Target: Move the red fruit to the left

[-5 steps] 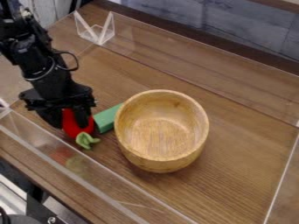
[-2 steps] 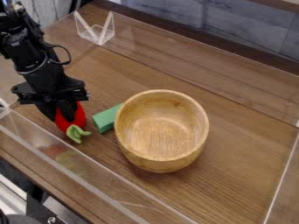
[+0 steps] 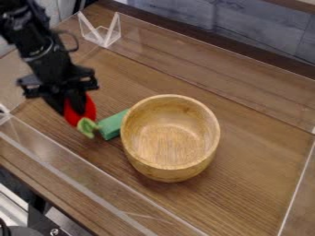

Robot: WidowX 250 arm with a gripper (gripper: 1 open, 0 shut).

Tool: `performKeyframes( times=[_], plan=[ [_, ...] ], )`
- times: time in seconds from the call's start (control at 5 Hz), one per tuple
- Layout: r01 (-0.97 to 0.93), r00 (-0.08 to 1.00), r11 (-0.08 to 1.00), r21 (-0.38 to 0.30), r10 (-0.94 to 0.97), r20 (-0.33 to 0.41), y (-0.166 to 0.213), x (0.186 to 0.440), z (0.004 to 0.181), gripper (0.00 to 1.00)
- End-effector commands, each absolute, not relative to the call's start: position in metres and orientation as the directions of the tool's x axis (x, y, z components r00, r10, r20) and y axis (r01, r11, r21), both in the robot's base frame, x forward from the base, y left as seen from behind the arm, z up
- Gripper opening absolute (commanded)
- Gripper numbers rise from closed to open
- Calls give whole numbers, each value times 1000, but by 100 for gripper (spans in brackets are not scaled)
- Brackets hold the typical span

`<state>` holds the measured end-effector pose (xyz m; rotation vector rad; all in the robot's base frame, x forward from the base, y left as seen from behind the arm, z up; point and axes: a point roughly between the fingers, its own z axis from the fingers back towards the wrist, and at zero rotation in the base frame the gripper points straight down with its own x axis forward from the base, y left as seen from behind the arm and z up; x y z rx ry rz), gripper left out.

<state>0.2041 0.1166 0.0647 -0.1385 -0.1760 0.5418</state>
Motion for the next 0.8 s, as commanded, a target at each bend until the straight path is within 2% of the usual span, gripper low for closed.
performKeyframes(
  times=[0.0,0.2,0.6],
  plan=[
    [-505,826,842,-188,535,177,124,218,76,0],
    [-509,826,840,-187,538,167,126,219,64,0],
    [-594,770,783,-186,620,150,122,223,73,0]
  ],
)
